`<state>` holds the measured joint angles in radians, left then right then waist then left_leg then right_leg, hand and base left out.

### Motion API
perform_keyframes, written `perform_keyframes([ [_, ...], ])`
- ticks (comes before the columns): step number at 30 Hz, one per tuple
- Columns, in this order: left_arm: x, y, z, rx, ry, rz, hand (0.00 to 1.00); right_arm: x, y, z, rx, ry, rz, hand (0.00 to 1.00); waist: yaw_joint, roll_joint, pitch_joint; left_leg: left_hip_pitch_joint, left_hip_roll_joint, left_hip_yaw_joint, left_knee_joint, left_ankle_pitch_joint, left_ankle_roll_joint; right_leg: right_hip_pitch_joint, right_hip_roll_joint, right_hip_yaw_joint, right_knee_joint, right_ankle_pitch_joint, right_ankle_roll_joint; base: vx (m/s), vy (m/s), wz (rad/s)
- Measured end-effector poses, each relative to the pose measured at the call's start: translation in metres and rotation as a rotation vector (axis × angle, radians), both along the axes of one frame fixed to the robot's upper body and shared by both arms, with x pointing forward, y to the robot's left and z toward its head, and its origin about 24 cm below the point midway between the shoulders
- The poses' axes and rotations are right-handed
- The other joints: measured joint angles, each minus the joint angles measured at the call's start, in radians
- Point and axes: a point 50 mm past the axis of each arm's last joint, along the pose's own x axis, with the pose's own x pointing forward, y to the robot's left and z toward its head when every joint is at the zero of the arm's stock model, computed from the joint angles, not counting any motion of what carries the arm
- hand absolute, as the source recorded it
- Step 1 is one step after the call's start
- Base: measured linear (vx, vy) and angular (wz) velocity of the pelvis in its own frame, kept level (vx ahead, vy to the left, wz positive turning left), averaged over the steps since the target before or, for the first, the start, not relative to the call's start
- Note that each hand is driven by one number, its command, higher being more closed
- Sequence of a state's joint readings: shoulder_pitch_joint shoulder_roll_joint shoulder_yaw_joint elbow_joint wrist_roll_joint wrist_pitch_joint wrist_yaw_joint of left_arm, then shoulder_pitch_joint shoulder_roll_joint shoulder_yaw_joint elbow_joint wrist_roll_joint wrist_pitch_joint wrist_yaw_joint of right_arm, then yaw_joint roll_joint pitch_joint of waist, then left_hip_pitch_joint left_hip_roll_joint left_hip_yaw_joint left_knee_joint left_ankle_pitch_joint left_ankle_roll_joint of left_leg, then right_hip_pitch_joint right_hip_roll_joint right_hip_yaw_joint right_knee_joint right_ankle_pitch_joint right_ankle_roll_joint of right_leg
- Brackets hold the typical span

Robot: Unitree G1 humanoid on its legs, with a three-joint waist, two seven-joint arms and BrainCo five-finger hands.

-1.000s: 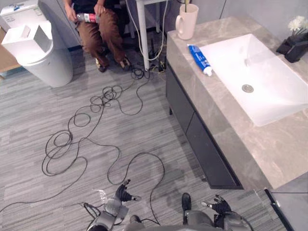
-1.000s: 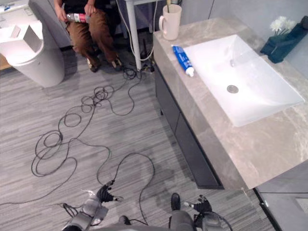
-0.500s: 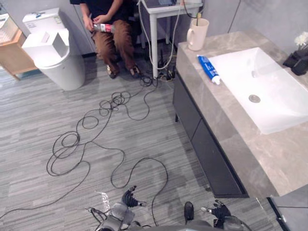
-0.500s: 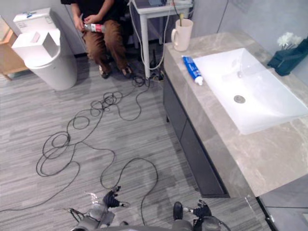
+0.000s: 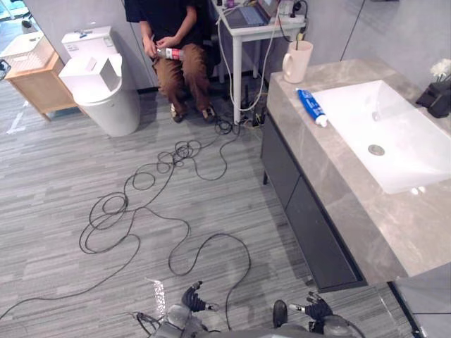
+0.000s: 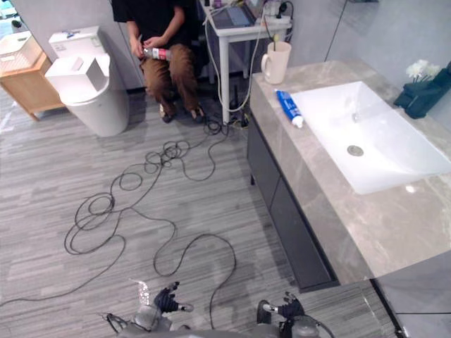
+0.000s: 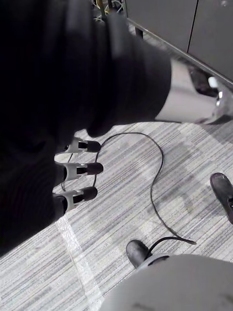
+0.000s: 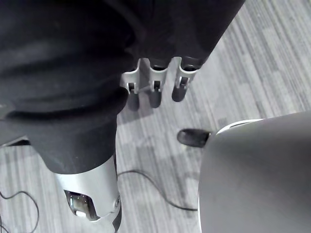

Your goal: Organize washtable

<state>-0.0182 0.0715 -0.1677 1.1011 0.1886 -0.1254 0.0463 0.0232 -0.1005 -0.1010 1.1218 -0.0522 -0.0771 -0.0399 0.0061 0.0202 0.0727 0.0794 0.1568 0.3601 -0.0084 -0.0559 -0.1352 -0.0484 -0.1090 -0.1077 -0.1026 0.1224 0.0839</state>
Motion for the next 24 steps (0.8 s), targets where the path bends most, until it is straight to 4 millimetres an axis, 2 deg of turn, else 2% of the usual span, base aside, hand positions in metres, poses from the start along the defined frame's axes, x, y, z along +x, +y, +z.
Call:
perform_keyframes([
  [10, 0.0011, 0.0001, 0.0001, 0.003, 0.002, 0.0, 0.0, 0.0037, 0.0066, -0.0014, 0.019, 0.012, 0.001, 0.0, -0.02, 0.0, 0.0, 0.01, -0.002, -0.023, -0.01, -0.004, 0.006, 0.009, 0.002, -0.005, 0.003, 0.0, 0.0, 0.0, -0.002, 0.01],
  [24, -0.002, 0.0005, -0.0013, 0.006, 0.015, 0.002, 0.0, 0.0044, 0.0087, -0.0014, 0.023, 0.011, 0.015, 0.0, -0.021, -0.001, 0.0, -0.001, 0.002, -0.053, 0.008, -0.004, 0.006, 0.017, 0.0, -0.022, 0.0, 0.0, 0.0, -0.05, -0.012, 0.04],
])
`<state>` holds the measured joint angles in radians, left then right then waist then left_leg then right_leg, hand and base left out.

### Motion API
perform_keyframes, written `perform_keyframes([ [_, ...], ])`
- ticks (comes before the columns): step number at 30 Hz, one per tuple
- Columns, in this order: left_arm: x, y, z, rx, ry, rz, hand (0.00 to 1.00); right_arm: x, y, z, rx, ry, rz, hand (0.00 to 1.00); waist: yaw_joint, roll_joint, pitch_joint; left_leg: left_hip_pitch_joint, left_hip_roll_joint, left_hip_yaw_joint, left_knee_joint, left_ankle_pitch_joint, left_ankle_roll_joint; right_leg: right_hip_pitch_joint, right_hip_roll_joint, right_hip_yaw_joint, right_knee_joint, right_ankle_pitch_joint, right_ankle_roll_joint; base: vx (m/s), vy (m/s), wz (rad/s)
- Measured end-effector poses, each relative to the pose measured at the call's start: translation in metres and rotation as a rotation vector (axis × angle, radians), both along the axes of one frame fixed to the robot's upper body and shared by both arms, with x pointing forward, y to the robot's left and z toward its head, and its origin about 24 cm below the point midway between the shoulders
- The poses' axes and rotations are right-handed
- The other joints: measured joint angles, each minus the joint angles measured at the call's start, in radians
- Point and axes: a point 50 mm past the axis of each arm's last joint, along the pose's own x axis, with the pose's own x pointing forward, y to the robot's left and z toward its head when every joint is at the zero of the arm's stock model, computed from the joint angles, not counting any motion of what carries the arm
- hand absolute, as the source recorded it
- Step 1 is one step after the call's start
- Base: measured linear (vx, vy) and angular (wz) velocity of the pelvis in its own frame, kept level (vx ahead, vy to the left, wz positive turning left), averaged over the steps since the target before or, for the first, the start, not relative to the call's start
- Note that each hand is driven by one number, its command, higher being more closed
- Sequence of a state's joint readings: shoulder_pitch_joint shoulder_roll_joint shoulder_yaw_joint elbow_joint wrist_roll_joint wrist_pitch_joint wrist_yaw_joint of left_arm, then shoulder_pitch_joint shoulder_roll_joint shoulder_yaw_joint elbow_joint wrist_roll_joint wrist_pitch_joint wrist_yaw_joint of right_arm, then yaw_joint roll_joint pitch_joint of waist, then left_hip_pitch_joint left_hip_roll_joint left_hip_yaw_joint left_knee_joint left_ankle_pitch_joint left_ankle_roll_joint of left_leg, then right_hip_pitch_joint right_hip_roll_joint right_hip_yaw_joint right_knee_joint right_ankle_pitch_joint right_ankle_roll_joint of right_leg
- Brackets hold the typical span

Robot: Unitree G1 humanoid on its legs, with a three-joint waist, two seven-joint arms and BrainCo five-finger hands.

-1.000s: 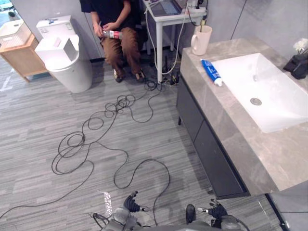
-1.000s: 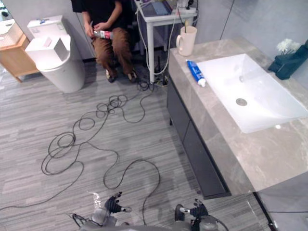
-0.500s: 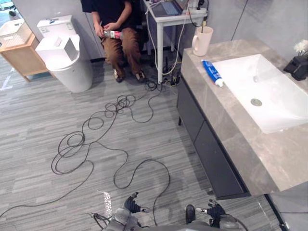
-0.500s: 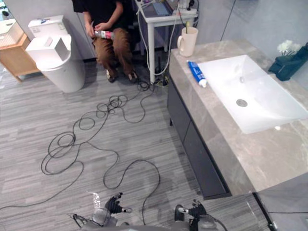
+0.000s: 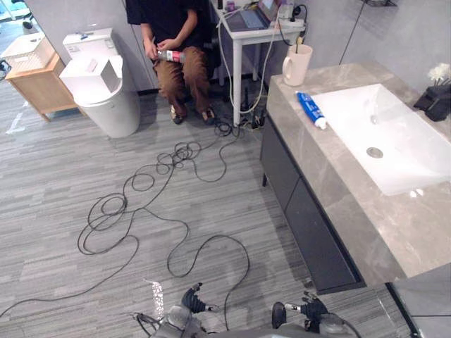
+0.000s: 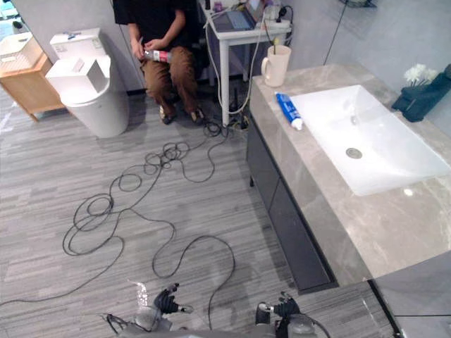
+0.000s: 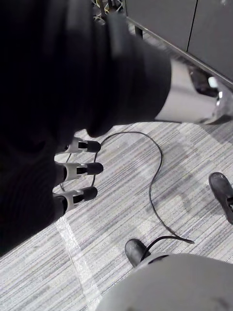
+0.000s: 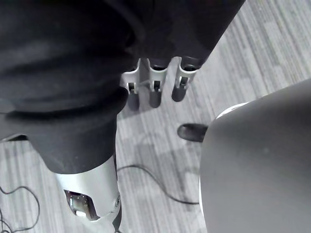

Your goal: Organize washtable

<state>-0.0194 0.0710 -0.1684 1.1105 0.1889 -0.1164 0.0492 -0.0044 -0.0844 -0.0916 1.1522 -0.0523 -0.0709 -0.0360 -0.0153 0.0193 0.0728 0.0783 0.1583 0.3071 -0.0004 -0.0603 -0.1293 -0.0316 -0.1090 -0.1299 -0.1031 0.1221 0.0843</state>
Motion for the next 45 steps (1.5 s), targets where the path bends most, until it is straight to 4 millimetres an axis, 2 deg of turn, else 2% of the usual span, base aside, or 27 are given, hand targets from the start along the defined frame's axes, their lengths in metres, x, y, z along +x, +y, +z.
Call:
perform_keyframes([
  [11, 0.0, 0.002, 0.0, 0.004, -0.002, 0.02, 0.0, 0.003, 0.003, 0.0, 0.019, -0.005, 0.027, 0.0, 0.001, 0.007, 0.006, 0.005, 0.011, 0.022, 0.003, -0.005, -0.007, -0.008, 0.013, 0.025, 0.013, -0.009, -0.008, -0.01, -0.008, -0.06],
  [14, 0.0, 0.003, 0.0, 0.004, -0.004, 0.04, 0.0, 0.007, 0.0, 0.003, 0.017, -0.031, 0.011, 0.0, 0.001, 0.023, 0.039, -0.01, 0.066, 0.029, 0.13, -0.072, -0.017, -0.027, 0.04, 0.046, 0.144, -0.108, -0.018, -0.05, -0.042, -0.09],
  [15, 0.003, 0.005, 0.002, 0.008, -0.017, 0.045, 0.0, 0.01, 0.001, 0.004, 0.018, -0.046, 0.013, 0.0, 0.002, 0.011, 0.052, -0.069, 0.086, 0.01, 0.286, -0.087, -0.01, -0.053, 0.035, 0.05, 0.238, -0.17, -0.019, -0.07, -0.115, 0.16],
  [16, 0.008, 0.005, 0.005, 0.004, -0.044, 0.046, 0.0, 0.011, 0.002, 0.004, 0.022, -0.051, 0.012, 0.0, 0.004, -0.006, 0.062, -0.14, 0.088, -0.018, 0.419, -0.064, 0.023, -0.07, 0.016, 0.051, 0.293, -0.202, -0.021, -0.05, -0.121, 0.23],
  [17, 0.012, 0.004, 0.007, -0.003, -0.061, 0.052, 0.0, 0.012, 0.002, 0.004, 0.022, -0.054, 0.009, 0.0, 0.006, -0.014, 0.067, -0.163, 0.089, -0.029, 0.468, -0.05, 0.041, -0.071, 0.008, 0.049, 0.312, -0.215, -0.02, -0.01, -0.127, 0.31],
  [19, 0.021, 0.0, 0.012, -0.031, -0.105, 0.087, 0.0, 0.014, -0.003, 0.006, 0.016, -0.062, -0.02, 0.0, 0.005, -0.015, 0.096, -0.216, 0.097, -0.046, 0.581, -0.001, 0.04, -0.054, -0.015, 0.042, 0.334, -0.24, -0.03, 0.03, -0.021, 0.33],
  [20, 0.021, -0.001, 0.012, -0.041, -0.111, 0.107, 0.0, 0.016, -0.005, 0.006, 0.015, -0.065, -0.029, 0.0, 0.003, -0.003, 0.103, -0.237, 0.099, -0.044, 0.593, -0.048, 0.045, -0.041, -0.021, 0.047, 0.33, -0.248, -0.033, 0.06, 0.021, 0.28],
  [21, 0.022, -0.001, 0.012, -0.048, -0.111, 0.118, 0.0, 0.016, -0.008, 0.007, 0.008, -0.065, -0.031, 0.0, 0.0, 0.003, 0.106, -0.245, 0.091, -0.041, 0.576, -0.074, 0.041, -0.038, -0.027, 0.049, 0.33, -0.251, -0.034, 0.08, 0.052, 0.14],
  [22, 0.02, -0.001, 0.012, -0.059, -0.108, 0.153, 0.0, 0.015, -0.016, 0.007, -0.007, -0.055, -0.047, 0.0, 0.007, 0.006, 0.108, -0.262, 0.052, -0.032, 0.478, -0.085, 0.038, -0.038, -0.047, 0.061, 0.331, -0.259, -0.021, 0.09, 0.072, -0.04],
  [24, 0.018, 0.001, 0.011, -0.058, -0.104, 0.178, 0.0, 0.012, -0.022, 0.007, -0.022, -0.045, -0.053, 0.0, 0.013, 0.013, 0.11, -0.272, 0.012, -0.037, 0.313, -0.071, 0.029, -0.039, -0.057, 0.086, 0.337, -0.274, -0.002, 0.12, 0.145, -0.26],
  [25, 0.018, 0.001, 0.011, -0.058, -0.104, 0.179, 0.0, 0.012, -0.026, 0.008, -0.033, -0.044, -0.05, 0.0, 0.015, 0.028, 0.113, -0.271, 0.009, -0.041, 0.223, -0.054, 0.007, -0.039, -0.051, 0.098, 0.346, -0.285, 0.011, 0.18, 0.222, -0.61],
  [26, 0.017, 0.001, 0.011, -0.058, -0.102, 0.178, 0.0, 0.011, -0.028, 0.008, -0.039, -0.04, -0.049, 0.0, 0.031, 0.036, 0.114, -0.255, -0.001, -0.043, 0.215, 0.027, 0.034, -0.033, -0.05, 0.132, 0.345, -0.293, 0.023, 0.23, 0.229, -0.6],
  [27, 0.018, 0.0, 0.011, -0.058, -0.105, 0.177, 0.0, 0.01, -0.029, 0.008, -0.044, -0.038, -0.051, 0.0, 0.031, 0.035, 0.111, -0.253, -0.012, -0.04, 0.225, 0.014, 0.049, -0.025, -0.05, 0.141, 0.333, -0.298, 0.032, 0.25, 0.209, -0.38],
  [28, 0.021, 0.001, 0.012, -0.057, -0.112, 0.173, 0.0, 0.011, -0.027, 0.008, -0.037, -0.042, -0.055, 0.0, 0.022, 0.023, 0.108, -0.274, -0.023, -0.043, 0.276, -0.029, 0.069, -0.015, -0.052, 0.169, 0.322, -0.302, 0.027, 0.34, 0.212, 0.07],
  [29, 0.024, 0.004, 0.014, -0.048, -0.124, 0.169, 0.0, 0.005, -0.027, 0.006, -0.029, -0.027, -0.079, 0.0, 0.017, 0.01, 0.107, -0.292, -0.04, -0.044, 0.324, -0.063, 0.096, -0.009, -0.069, 0.188, 0.308, -0.304, 0.039, 0.3, 0.164, 0.13],
  [32, 0.02, 0.006, 0.012, -0.046, -0.111, 0.171, 0.0, 0.0, -0.021, 0.003, -0.012, -0.009, -0.088, 0.0, 0.029, -0.012, 0.078, -0.292, -0.073, -0.002, 0.348, -0.101, 0.117, -0.005, -0.111, 0.216, 0.272, -0.289, 0.059, 0.32, 0.146, -0.26],
  [35, 0.015, 0.009, 0.009, -0.033, -0.084, 0.173, 0.0, -0.002, -0.014, 0.001, 0.016, -0.005, -0.1, 0.0, 0.028, -0.016, 0.049, -0.269, -0.111, 0.054, 0.35, -0.144, 0.149, -0.014, -0.158, 0.257, 0.253, -0.274, 0.07, 0.35, 0.133, -0.48],
  [36, 0.014, 0.009, 0.009, -0.034, -0.08, 0.173, 0.0, -0.005, -0.012, 0.0, 0.032, 0.002, -0.114, 0.0, 0.028, -0.015, 0.019, -0.267, -0.127, 0.064, 0.35, -0.16, 0.155, -0.028, -0.174, 0.275, 0.259, -0.274, 0.069, 0.33, 0.113, -0.37],
  [38, 0.016, 0.008, 0.009, -0.036, -0.085, 0.171, 0.0, -0.007, -0.013, 0.0, 0.036, 0.008, -0.121, 0.0, 0.029, -0.003, 0.001, -0.244, -0.141, 0.076, 0.348, -0.177, 0.169, -0.032, -0.184, 0.293, 0.28, -0.258, 0.053, 0.32, 0.1, -0.33],
  [41, 0.015, 0.008, 0.009, -0.038, -0.086, 0.171, 0.0, -0.006, -0.014, 0.0, 0.036, 0.002, -0.13, 0.0, 0.029, 0.022, -0.025, -0.202, -0.151, 0.079, 0.354, -0.177, 0.169, -0.105, -0.174, 0.33, 0.46, -0.221, 0.041, 0.31, 0.102, -0.3],
  [42, 0.015, 0.007, 0.009, -0.04, -0.085, 0.169, 0.0, -0.004, -0.015, 0.001, 0.034, -0.012, -0.135, 0.0, 0.025, 0.028, -0.029, -0.204, -0.148, 0.07, 0.407, -0.176, 0.168, -0.141, -0.168, 0.337, 0.564, -0.185, 0.038, 0.34, 0.102, 0.07],
  [43, 0.019, 0.007, 0.011, -0.043, -0.095, 0.164, 0.0, 0.001, -0.013, 0.003, 0.045, -0.034, -0.158, 0.0, 0.023, 0.019, -0.012, -0.264, -0.141, 0.045, 0.542, -0.182, 0.165, -0.166, -0.179, 0.353, 0.673, -0.14, 0.032, 0.26, 0.08, 0.2],
  [44, 0.02, 0.007, 0.011, -0.044, -0.099, 0.16, 0.0, -0.003, -0.014, 0.002, 0.046, -0.024, -0.172, 0.0, 0.019, 0.018, -0.014, -0.246, -0.159, 0.026, 0.48, -0.203, 0.175, -0.184, -0.184, 0.356, 0.738, -0.13, 0.035, 0.1, 0.087, 0.21],
  [45, 0.016, 0.005, 0.01, -0.051, -0.091, 0.15, 0.0, -0.001, -0.021, 0.004, 0.031, -0.043, -0.189, 0.0, 0.017, 0.05, -0.014, -0.157, -0.174, -0.015, 0.294, -0.225, 0.21, -0.253, -0.144, 0.358, 0.899, -0.172, 0.023, 0.08, 0.077, 0.2],
])
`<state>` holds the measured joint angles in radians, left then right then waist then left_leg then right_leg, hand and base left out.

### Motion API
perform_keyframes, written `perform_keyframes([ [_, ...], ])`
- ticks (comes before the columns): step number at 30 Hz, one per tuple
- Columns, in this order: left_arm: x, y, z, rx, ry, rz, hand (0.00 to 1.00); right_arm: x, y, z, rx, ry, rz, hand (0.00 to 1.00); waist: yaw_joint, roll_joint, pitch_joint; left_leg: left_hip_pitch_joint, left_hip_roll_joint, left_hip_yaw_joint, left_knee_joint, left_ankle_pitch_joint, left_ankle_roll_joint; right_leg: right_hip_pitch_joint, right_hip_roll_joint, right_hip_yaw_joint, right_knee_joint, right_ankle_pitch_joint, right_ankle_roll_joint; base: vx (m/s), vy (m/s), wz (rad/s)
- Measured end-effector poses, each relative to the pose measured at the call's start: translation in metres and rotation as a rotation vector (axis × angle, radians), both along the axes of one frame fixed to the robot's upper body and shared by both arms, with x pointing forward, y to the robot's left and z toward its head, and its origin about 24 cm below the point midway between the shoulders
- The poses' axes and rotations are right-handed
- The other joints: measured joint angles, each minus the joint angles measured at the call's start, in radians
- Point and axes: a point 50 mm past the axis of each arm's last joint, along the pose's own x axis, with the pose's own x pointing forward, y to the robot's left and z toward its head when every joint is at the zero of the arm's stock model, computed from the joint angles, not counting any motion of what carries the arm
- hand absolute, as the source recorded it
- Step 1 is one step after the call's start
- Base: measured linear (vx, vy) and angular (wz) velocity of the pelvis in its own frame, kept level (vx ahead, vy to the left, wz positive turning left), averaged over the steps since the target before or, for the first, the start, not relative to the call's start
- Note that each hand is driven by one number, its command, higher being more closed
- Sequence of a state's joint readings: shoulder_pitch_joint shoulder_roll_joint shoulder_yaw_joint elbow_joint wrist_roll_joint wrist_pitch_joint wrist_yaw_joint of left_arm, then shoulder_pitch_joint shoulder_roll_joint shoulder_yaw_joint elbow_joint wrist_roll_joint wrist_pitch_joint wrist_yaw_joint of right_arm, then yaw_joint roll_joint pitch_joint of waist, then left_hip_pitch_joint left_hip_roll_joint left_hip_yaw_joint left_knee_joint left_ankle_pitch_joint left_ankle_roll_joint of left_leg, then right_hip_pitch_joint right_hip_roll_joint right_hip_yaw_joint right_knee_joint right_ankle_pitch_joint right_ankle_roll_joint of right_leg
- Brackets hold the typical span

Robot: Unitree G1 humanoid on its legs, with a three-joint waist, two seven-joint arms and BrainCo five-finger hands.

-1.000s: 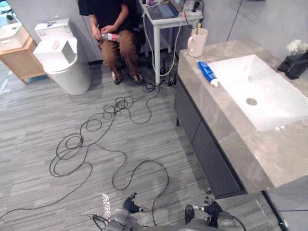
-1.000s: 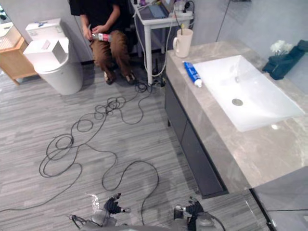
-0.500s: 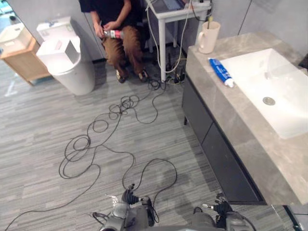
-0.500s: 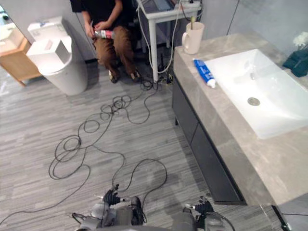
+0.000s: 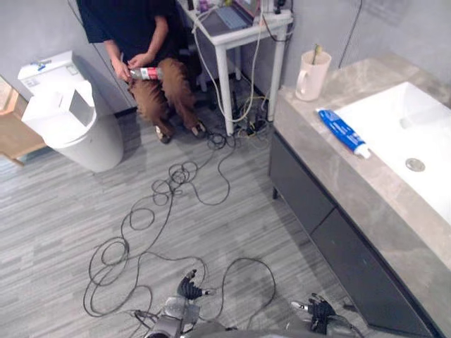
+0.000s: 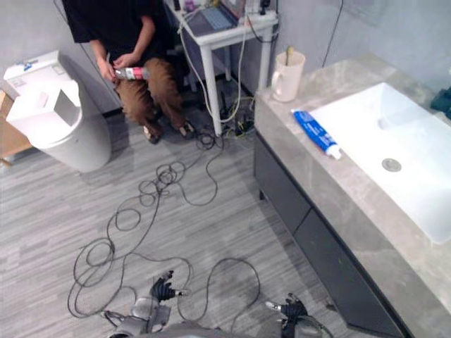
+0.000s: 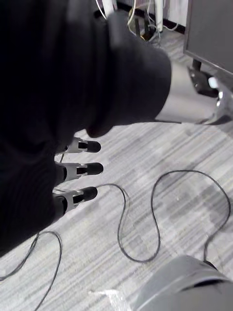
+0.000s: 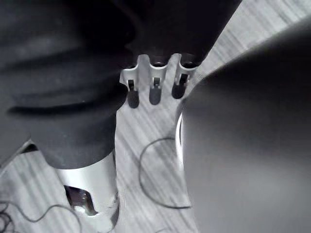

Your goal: Organize washtable

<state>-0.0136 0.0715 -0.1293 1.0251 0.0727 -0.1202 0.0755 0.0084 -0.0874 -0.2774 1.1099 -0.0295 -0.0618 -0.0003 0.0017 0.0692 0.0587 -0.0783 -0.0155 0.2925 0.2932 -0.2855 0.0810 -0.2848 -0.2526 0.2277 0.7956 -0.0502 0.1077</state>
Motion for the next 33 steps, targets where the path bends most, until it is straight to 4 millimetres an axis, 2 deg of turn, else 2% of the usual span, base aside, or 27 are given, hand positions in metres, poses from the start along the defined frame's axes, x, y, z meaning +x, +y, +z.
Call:
perform_keyframes([
  [1, -0.002, 0.005, -0.002, 0.015, 0.024, -0.003, 0.0, 0.009, 0.007, 0.001, 0.02, -0.028, -0.003, 0.0, -0.015, -0.037, 0.025, 0.049, -0.032, -0.012, -0.021, 0.002, 0.008, -0.031, 0.022, 0.023, 0.114, -0.099, -0.024, 0.1, 0.045, 0.24],
  [2, -0.004, 0.007, -0.003, 0.019, 0.032, -0.003, 0.0, 0.011, 0.008, 0.002, 0.032, -0.041, -0.017, 0.0, -0.019, -0.035, 0.034, 0.071, -0.036, -0.025, -0.032, -0.002, 0.013, -0.043, 0.051, 0.015, 0.14, -0.136, -0.03, 0.26, -0.016, 0.46],
  [3, -0.005, 0.011, -0.003, 0.024, 0.04, 0.002, 0.0, 0.014, 0.009, 0.003, 0.046, -0.062, -0.043, 0.0, -0.028, -0.033, 0.042, 0.105, -0.038, -0.047, -0.054, -0.002, 0.013, -0.074, 0.112, -0.015, 0.164, -0.199, -0.047, 0.21, -0.072, 0.41],
  [4, -0.005, 0.007, -0.004, 0.015, 0.04, 0.004, 0.0, 0.016, 0.008, 0.005, 0.048, -0.074, -0.048, 0.0, -0.03, -0.029, 0.052, 0.128, -0.033, -0.057, -0.065, -0.002, 0.013, -0.084, 0.145, -0.03, 0.16, -0.226, -0.06, 0.32, -0.151, 0.48],
  [5, -0.006, 0.005, -0.004, 0.0, 0.044, 0.026, 0.0, 0.021, 0.008, 0.007, 0.057, -0.106, -0.067, 0.0, -0.031, -0.015, 0.075, 0.188, -0.01, -0.072, -0.09, -0.002, 0.013, -0.113, 0.229, -0.065, 0.12, -0.263, -0.08, 0.26, -0.161, 0.36],
  [6, -0.007, 0.005, -0.005, -0.007, 0.047, 0.04, 0.0, 0.023, 0.008, 0.009, 0.058, -0.122, -0.069, 0.0, -0.034, -0.012, 0.079, 0.206, 0.002, -0.072, -0.094, -0.002, 0.013, -0.125, 0.257, -0.072, 0.085, -0.266, -0.084, 0.33, -0.208, 0.46],
  [7, -0.008, 0.002, -0.005, -0.024, 0.047, 0.064, 0.0, 0.024, 0.009, 0.01, 0.066, -0.138, -0.085, 0.0, -0.039, -0.007, 0.086, 0.244, 0.025, -0.07, -0.097, -0.004, 0.009, -0.138, 0.294, -0.082, -0.033, -0.259, -0.081, 0.32, -0.193, 0.49],
  [8, -0.008, -0.001, -0.006, -0.038, 0.046, 0.076, 0.0, 0.021, 0.011, 0.008, 0.075, -0.133, -0.092, 0.0, -0.04, -0.014, 0.089, 0.283, 0.037, -0.066, -0.102, -0.018, -0.019, -0.135, 0.304, -0.088, -0.214, -0.182, -0.078, 0.35, -0.195, 0.5],
  [9, -0.008, -0.001, -0.005, -0.039, 0.044, 0.079, 0.0, 0.018, 0.014, 0.007, 0.081, -0.127, -0.092, 0.0, -0.039, -0.034, 0.086, 0.301, 0.034, -0.063, -0.101, -0.03, -0.044, -0.129, 0.3, -0.091, -0.301, -0.06, -0.089, 0.39, -0.194, 0.3],
  [10, -0.01, -0.009, -0.007, -0.063, 0.053, 0.086, 0.0, 0.021, 0.012, 0.008, 0.084, -0.134, -0.097, 0.0, -0.036, -0.009, 0.09, 0.311, 0.077, -0.05, -0.096, -0.058, -0.089, -0.108, 0.33, -0.127, -0.311, -0.02, -0.123, 0.38, -0.158, 0.13],
  [11, -0.005, -0.016, -0.005, -0.086, 0.043, 0.071, 0.0, 0.024, 0.016, 0.009, 0.098, -0.143, -0.104, 0.0, -0.033, -0.005, 0.088, 0.299, 0.091, -0.037, -0.087, -0.049, -0.102, -0.103, 0.336, -0.129, -0.312, -0.027, -0.137, 0.36, -0.151, 0.06],
  [12, -0.001, -0.02, -0.003, -0.096, 0.03, 0.063, 0.0, 0.024, 0.018, 0.008, 0.106, -0.143, -0.112, 0.0, -0.034, -0.013, 0.093, 0.306, 0.088, -0.037, -0.098, -0.042, -0.114, -0.102, 0.335, -0.128, -0.307, -0.031, -0.143, 0.29, -0.136, 0.14],
  [13, 0.004, -0.027, -0.002, -0.114, 0.018, 0.056, 0.0, 0.023, 0.019, 0.008, 0.109, -0.137, -0.114, 0.0, -0.036, -0.019, 0.096, 0.312, 0.086, -0.041, -0.142, -0.015, -0.146, -0.09, 0.33, -0.134, -0.305, -0.038, -0.154, 0.19, -0.114, 0.2],
  [15, 0.011, -0.035, 0.001, -0.132, 0.0, 0.048, 0.0, 0.018, 0.017, 0.006, 0.111, -0.122, -0.132, 0.0, -0.042, -0.022, 0.097, 0.314, 0.083, -0.027, -0.173, 0.051, -0.129, -0.061, 0.317, -0.157, -0.308, -0.042, -0.158, 0.18, -0.122, 0.36],
  [16, 0.013, -0.035, 0.002, -0.132, -0.006, 0.046, 0.0, 0.014, 0.018, 0.004, 0.114, -0.11, -0.135, 0.0, -0.044, -0.029, 0.092, 0.325, 0.08, -0.022, -0.177, 0.089, -0.137, -0.035, 0.302, -0.17, -0.325, -0.043, -0.156, 0.15, -0.097, 0.4],
  [18, 0.012, -0.035, 0.002, -0.139, -0.006, 0.069, 0.0, 0.009, 0.018, 0.003, 0.113, -0.096, -0.133, 0.0, -0.043, -0.04, 0.079, 0.328, 0.074, -0.018, -0.174, 0.118, -0.146, 0.007, 0.285, -0.173, -0.378, -0.051, -0.144, 0.09, -0.06, 0.34],
  [20, 0.011, -0.034, 0.002, -0.137, -0.003, 0.076, 0.0, 0.007, 0.017, 0.002, 0.108, -0.085, -0.129, 0.0, -0.04, -0.033, 0.074, 0.325, 0.086, -0.019, -0.174, 0.119, -0.148, 0.034, 0.287, -0.181, -0.431, -0.049, -0.142, 0.03, -0.043, 0.26],
  [23, -0.004, -0.029, -0.005, -0.111, 0.043, 0.062, 0.0, 0.002, 0.018, -0.001, 0.093, -0.057, -0.097, 0.0, -0.041, -0.027, 0.043, 0.31, 0.103, -0.044, -0.191, 0.133, -0.171, 0.041, 0.294, -0.203, -0.49, -0.028, -0.146, 0.02, -0.059, 0.22],
  [26, -0.013, -0.024, -0.009, -0.091, 0.077, 0.047, 0.0, 0.0, 0.018, -0.002, 0.089, -0.044, -0.085, 0.0, -0.04, -0.033, 0.029, 0.296, 0.112, -0.05, -0.195, 0.16, -0.186, 0.066, 0.301, -0.209, -0.548, 0.001, -0.154, 0.04, -0.067, 0.04],
  [29, -0.012, -0.022, -0.009, -0.061, 0.079, -0.02, 0.0, -0.001, 0.018, -0.002, 0.076, -0.032, -0.053, 0.0, -0.041, -0.036, 0.018, 0.293, 0.118, -0.063, -0.207, 0.185, -0.201, 0.086, 0.31, -0.211, -0.601, 0.024, -0.164, 0.05, -0.059, -0.01],
  [33, -0.013, -0.021, -0.009, -0.047, 0.085, -0.072, 0.0, 0.001, 0.02, -0.002, 0.059, -0.024, 0.009, 0.0, -0.043, -0.039, 0.006, 0.282, 0.121, -0.08, -0.207, 0.195, -0.203, 0.087, 0.322, -0.214, -0.624, 0.035, -0.175, 0.05, -0.048, -0.02],
])
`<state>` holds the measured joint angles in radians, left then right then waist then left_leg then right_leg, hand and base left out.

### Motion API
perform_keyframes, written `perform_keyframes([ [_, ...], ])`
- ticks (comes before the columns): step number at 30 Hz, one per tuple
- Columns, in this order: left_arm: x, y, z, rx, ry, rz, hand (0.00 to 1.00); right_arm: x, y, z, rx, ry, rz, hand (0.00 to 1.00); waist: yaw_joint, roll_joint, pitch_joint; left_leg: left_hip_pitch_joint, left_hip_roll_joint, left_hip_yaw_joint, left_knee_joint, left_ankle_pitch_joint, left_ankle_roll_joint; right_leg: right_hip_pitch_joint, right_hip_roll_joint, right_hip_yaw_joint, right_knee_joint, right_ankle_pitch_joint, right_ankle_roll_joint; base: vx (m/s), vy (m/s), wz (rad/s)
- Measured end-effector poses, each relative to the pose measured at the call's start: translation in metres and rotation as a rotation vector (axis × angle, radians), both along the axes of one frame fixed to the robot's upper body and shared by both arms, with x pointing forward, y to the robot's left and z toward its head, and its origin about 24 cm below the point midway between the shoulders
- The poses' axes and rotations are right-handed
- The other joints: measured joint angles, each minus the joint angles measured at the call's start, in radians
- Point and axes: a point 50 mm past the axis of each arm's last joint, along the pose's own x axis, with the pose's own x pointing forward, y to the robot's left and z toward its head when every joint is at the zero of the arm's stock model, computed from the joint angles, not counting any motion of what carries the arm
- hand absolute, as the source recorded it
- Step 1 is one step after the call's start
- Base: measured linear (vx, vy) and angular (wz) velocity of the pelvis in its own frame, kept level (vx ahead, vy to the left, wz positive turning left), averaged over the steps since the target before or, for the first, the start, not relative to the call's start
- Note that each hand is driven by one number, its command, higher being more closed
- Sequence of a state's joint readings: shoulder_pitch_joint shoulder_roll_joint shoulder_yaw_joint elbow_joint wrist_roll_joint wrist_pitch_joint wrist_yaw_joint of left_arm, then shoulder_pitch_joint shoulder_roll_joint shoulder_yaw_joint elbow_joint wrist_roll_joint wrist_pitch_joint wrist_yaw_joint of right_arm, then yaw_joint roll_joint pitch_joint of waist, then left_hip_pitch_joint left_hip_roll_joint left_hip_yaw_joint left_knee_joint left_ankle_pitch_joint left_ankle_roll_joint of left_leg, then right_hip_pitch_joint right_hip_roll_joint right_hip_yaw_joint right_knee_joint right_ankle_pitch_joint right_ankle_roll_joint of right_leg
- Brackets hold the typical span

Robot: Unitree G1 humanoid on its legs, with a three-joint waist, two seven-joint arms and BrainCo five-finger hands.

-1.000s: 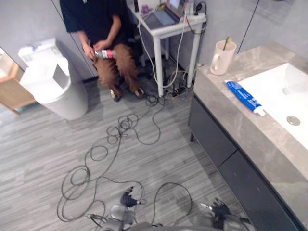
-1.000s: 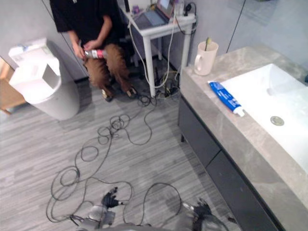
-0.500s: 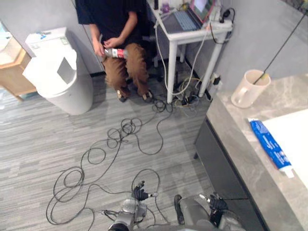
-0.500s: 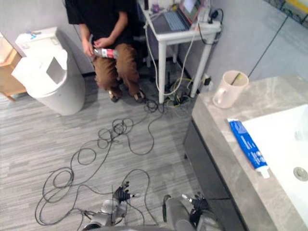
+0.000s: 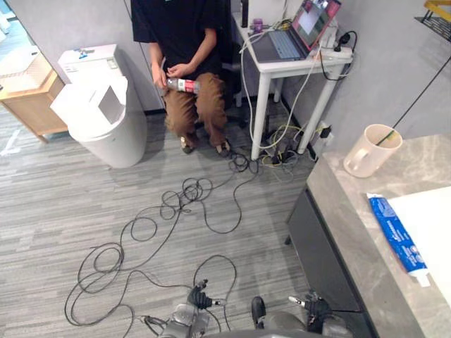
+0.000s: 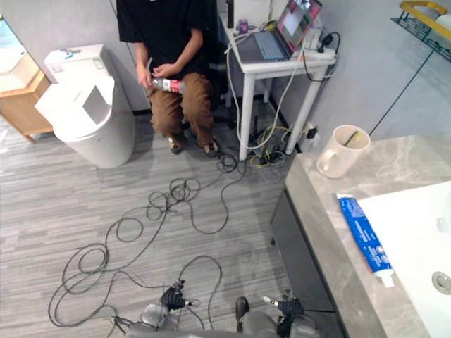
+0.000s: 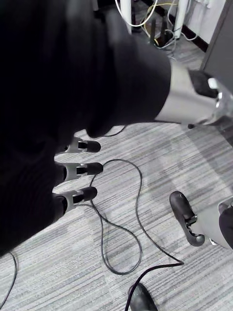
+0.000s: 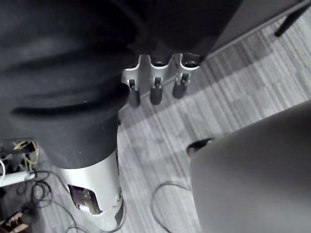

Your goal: Organize washtable

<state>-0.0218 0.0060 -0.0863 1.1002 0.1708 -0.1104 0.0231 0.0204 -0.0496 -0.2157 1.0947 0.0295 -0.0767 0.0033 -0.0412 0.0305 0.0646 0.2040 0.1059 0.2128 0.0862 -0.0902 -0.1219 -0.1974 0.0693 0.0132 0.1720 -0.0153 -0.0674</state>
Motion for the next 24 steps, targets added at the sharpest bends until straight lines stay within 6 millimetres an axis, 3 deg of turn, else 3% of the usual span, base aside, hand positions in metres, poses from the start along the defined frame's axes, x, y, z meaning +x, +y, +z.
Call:
perform_keyframes([
  [8, 0.0, 0.004, 0.0, 0.025, 0.012, -0.033, 0.0, 0.0, 0.004, -0.001, -0.01, 0.022, 0.06, 0.0, -0.001, -0.015, -0.007, -0.019, 0.005, -0.028, 0.099, 0.014, -0.005, 0.035, -0.004, 0.015, -0.007, 0.002, -0.004, 0.0, -0.036, -0.03],
  [12, -0.004, 0.01, -0.002, 0.049, 0.022, -0.045, 0.0, -0.004, 0.007, -0.003, -0.005, 0.034, 0.065, 0.0, 0.001, -0.037, -0.002, -0.089, 0.033, -0.05, 0.357, 0.013, -0.006, 0.1, -0.001, 0.024, -0.01, -0.019, -0.005, -0.03, -0.057, -0.02],
  [14, -0.004, 0.011, -0.002, 0.052, 0.023, -0.043, 0.0, -0.004, 0.005, -0.003, -0.008, 0.035, 0.063, 0.0, 0.003, -0.026, 0.008, -0.164, 0.08, -0.046, 0.557, 0.024, -0.016, 0.107, 0.025, 0.025, 0.033, -0.052, -0.021, -0.08, -0.068, -0.11],
  [15, -0.004, 0.012, -0.002, 0.053, 0.025, -0.043, 0.0, -0.004, 0.005, -0.003, -0.01, 0.035, 0.063, 0.0, 0.003, -0.028, 0.012, -0.18, 0.092, -0.043, 0.603, 0.037, -0.011, 0.108, 0.032, 0.03, 0.046, -0.066, -0.029, -0.06, -0.026, -0.2],
  [16, -0.006, 0.012, -0.002, 0.055, 0.029, -0.041, 0.0, -0.004, 0.005, -0.003, -0.01, 0.035, 0.062, 0.0, 0.004, -0.034, 0.016, -0.21, 0.108, -0.033, 0.684, 0.041, 0.02, 0.117, 0.034, 0.04, 0.057, -0.076, -0.039, -0.01, -0.011, -0.16],
  [17, -0.005, 0.012, -0.002, 0.055, 0.026, -0.038, 0.0, -0.003, 0.004, -0.002, -0.012, 0.032, 0.061, 0.0, 0.001, -0.034, 0.026, -0.236, 0.123, -0.006, 0.725, -0.012, 0.061, 0.134, 0.029, 0.047, 0.056, -0.081, -0.042, 0.0, -0.004, -0.13],
  [20, 0.001, 0.012, 0.002, 0.057, -0.008, -0.023, 0.0, -0.003, 0.002, -0.002, -0.02, 0.032, 0.059, 0.0, 0.009, -0.035, 0.041, -0.309, 0.106, -0.009, 0.608, -0.099, 0.071, 0.137, 0.011, 0.094, 0.057, -0.088, -0.041, 0.01, 0.048, -0.24],
  [21, 0.002, 0.013, 0.002, 0.059, -0.012, -0.02, 0.0, -0.003, 0.001, -0.002, -0.022, 0.032, 0.06, 0.0, 0.012, -0.035, 0.042, -0.32, 0.091, -0.032, 0.545, -0.101, 0.069, 0.129, 0.005, 0.102, 0.061, -0.09, -0.037, 0.01, 0.099, -0.43],
  [23, 0.005, 0.012, 0.004, 0.062, -0.03, -0.011, 0.0, -0.001, -0.001, -0.001, -0.029, 0.025, 0.062, 0.0, 0.018, -0.028, 0.048, -0.339, 0.035, -0.17, 0.252, -0.088, 0.049, 0.086, -0.002, 0.157, 0.096, -0.103, -0.025, 0.04, 0.172, -0.65],
  [24, 0.005, 0.012, 0.004, 0.061, -0.031, -0.01, 0.0, 0.001, -0.002, 0.0, -0.032, 0.02, 0.063, 0.0, 0.017, -0.023, 0.053, -0.342, 0.03, -0.203, 0.201, -0.083, 0.04, 0.077, -0.002, 0.17, 0.106, -0.109, -0.016, 0.11, 0.248, -0.8],
])
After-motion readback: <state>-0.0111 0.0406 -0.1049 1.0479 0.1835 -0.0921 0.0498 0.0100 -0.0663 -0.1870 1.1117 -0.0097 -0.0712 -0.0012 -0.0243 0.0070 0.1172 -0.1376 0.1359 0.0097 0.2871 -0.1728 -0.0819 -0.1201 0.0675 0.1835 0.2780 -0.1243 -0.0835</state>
